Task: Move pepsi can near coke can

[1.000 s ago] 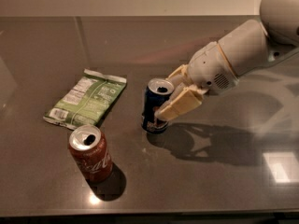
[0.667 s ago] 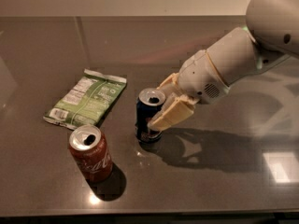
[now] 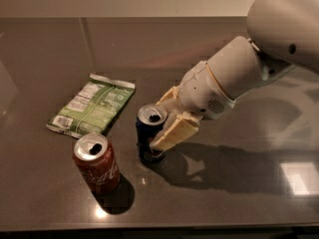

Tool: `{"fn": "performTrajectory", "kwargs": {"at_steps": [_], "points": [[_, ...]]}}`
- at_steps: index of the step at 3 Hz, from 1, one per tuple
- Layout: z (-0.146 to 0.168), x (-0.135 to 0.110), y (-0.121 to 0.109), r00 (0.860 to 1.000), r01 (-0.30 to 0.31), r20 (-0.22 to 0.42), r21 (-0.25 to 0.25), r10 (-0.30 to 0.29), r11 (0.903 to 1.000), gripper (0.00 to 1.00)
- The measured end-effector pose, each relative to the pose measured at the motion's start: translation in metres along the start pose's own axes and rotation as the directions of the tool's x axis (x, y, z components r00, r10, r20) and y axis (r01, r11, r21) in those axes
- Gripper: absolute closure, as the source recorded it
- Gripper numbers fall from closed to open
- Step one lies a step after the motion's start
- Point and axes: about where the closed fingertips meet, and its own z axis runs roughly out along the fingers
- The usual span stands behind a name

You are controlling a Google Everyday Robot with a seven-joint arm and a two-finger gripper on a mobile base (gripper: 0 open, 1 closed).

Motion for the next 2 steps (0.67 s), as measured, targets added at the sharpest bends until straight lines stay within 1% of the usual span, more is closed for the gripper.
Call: {"fn": "performTrajectory", "kwargs": {"at_steps": [1,2], "points": [[0.0057,-0.0034,0.0044,1.000,0.009,0.004,-0.022,-0.009,0.9997,0.59],[0.0089,-0.0047,0.0070,1.000,0.016,0.008,-0.033,-0.016,0.9993,0.37]]}}
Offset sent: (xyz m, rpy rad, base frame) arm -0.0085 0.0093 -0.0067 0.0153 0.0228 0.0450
